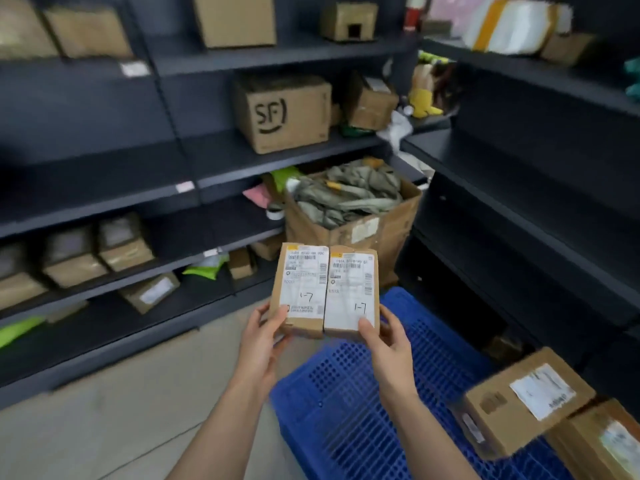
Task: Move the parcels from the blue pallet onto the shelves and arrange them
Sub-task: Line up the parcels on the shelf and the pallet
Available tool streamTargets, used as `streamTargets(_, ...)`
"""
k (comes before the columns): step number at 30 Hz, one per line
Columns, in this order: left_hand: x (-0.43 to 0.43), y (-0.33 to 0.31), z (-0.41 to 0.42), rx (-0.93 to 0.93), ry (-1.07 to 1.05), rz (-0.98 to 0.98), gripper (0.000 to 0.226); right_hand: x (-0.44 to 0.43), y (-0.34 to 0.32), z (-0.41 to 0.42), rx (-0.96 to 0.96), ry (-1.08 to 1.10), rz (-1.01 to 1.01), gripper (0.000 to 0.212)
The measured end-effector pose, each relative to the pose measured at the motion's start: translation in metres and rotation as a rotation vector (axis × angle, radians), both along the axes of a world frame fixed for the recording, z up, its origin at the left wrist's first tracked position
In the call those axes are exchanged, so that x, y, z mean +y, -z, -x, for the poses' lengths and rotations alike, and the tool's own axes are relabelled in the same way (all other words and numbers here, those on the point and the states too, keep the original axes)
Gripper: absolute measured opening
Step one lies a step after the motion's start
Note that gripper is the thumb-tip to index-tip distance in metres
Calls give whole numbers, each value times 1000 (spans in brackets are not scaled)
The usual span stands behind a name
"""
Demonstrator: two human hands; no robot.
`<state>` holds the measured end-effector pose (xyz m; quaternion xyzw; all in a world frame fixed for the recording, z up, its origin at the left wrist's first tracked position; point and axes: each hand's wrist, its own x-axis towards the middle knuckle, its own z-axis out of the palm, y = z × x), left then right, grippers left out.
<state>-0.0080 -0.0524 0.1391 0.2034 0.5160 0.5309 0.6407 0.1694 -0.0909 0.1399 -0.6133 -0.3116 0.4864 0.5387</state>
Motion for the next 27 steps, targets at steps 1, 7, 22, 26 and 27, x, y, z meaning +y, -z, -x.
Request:
streamTargets(1,-3,-5,18,-12,-43,-3,31,4,-5,17,-8,-42,-11,47)
streamTargets(7,-7,-28,133,-43,-253,-36,36,40,-30,124,-74,-257,-40,49)
streamTargets(22,44,-53,394,59,-474,-51,32,143,-56,392,-93,-503,-126,52)
streamTargets(26,68,-60,442,64,-497,-49,38,177,-58,443,-93,-538,-116,47)
streamTargets(27,76,-61,452,67,-500,-46,39,187,-59,455,-87,-544,-114,46)
